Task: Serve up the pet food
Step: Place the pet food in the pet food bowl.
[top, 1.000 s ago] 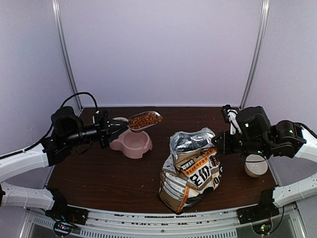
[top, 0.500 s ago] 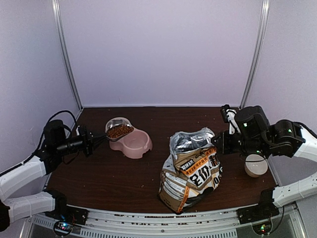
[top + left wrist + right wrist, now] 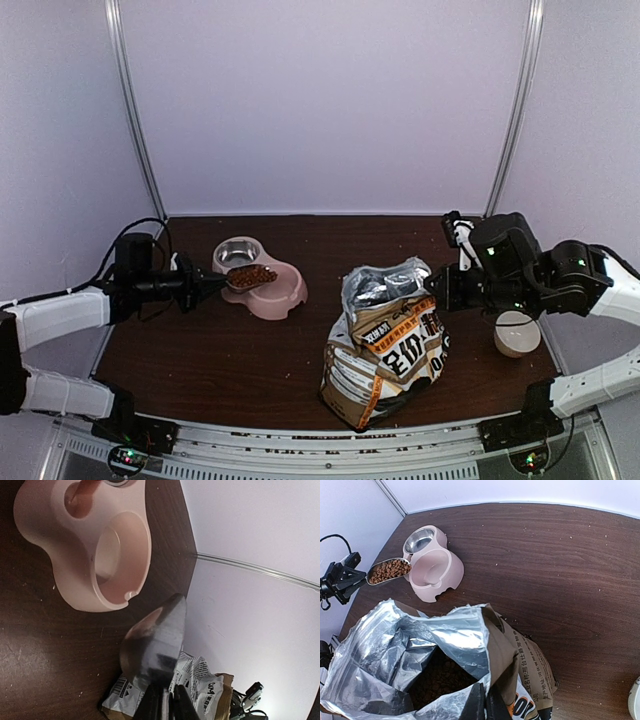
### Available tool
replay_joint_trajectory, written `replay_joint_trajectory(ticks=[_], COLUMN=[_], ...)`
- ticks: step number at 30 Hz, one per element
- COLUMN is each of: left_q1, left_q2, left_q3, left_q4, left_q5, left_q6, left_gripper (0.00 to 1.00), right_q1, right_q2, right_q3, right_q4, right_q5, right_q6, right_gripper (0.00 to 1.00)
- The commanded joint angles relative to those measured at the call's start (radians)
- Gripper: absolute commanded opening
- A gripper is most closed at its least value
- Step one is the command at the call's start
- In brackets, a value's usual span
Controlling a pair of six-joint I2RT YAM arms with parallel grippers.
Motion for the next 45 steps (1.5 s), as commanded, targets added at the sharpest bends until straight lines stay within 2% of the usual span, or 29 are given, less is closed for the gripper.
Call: replay_joint_trajectory(ticks=[1,15,27,45], left_q1=[0.009,0.009,0.014,-0.006], left_q2=[0.068,0.273,0.324,0.400], left_q3=[0.109,0.358,0.419,0.648], left_q4=[-0.005,-0.285,-0.363,-0.659], left_q5=[0.028,0.008,-0.040,-0.222], left_q6=[0.126,0.369,0.459,0.779], left_gripper=[0.00,0.00,0.00,0.00], right_q1=[-0.011,-0.013,-0.012,-0.013], right_q2=[0.006,0.027,0.035,0.054], right_q3=[0.019,0.027,0.026,0.035], right_q4=[-0.013,-0.002,0.007,0.017], right_q5=[0.045,0.035,0.019,0.007], right_q6=[-0.020,-0.043,-0.053,-0.065], right_gripper=[0.00,0.00,0.00,0.00])
